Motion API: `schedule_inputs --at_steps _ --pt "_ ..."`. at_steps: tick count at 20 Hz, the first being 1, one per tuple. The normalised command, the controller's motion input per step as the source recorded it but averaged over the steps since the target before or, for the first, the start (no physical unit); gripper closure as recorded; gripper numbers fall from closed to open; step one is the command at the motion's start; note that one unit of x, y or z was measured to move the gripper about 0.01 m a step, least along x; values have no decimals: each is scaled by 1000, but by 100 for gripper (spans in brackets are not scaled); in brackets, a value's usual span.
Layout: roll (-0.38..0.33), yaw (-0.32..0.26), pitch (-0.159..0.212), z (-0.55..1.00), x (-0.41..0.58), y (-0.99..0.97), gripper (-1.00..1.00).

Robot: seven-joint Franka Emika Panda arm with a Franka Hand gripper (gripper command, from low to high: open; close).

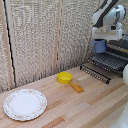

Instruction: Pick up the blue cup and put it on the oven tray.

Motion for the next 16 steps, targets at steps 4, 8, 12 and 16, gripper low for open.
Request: schedule_inputs --at_steps 4,8,12,16 --pt "-167 -106 185 -150 53 -592 100" --pt "-128 -75 109 -268 29 -566 100" --pt "-20 -31 80 -246 34 -279 100" --pt "100 2 81 -96 -118 -12 100"
